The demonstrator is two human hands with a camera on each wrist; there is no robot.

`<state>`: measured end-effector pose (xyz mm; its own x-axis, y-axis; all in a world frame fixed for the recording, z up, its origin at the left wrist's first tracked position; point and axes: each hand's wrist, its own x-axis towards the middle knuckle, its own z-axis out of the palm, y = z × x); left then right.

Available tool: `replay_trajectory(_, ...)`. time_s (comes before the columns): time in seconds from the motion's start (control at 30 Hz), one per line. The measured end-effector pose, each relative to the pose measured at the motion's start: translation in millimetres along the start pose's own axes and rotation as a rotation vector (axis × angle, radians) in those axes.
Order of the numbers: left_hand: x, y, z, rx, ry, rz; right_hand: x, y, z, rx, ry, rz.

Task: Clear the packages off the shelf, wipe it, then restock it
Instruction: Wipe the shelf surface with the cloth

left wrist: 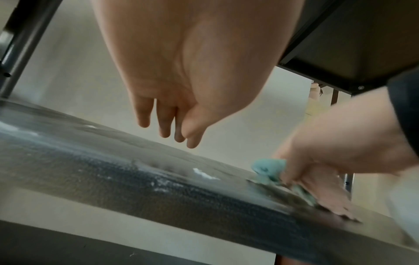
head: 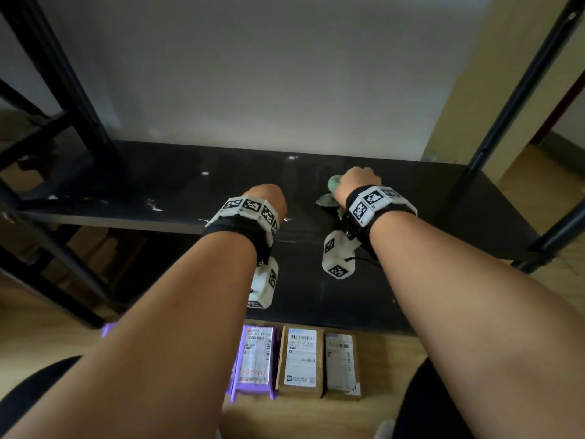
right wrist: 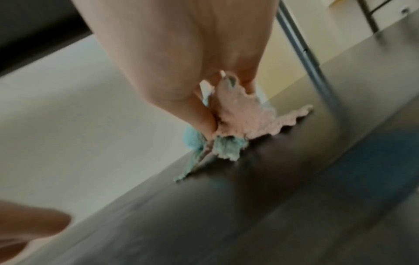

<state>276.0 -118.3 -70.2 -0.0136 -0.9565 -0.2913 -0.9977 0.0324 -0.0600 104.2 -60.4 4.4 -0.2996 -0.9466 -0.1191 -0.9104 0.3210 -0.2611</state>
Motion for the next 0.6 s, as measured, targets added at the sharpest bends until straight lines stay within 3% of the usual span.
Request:
replay_trajectory(0.1,8,-1,0,-0.001,0.017,-0.002,12,18,-2,-0.101,-0.028,0.087)
replay_trajectory(0.27,26,3,-1,-0.022,0.01,0.029,22,2,6,-0.261,-0.117,-0.002)
replay_trajectory(0.43,28,-1,-6,-0.026,0.028,0.024,34,-29,19,-0.263,-0.18,-0.157)
replay_trajectory(0.6,31,-3,-18,0.046,0.12,0.068,62,-24,0,-0.129,-0.105,-0.09)
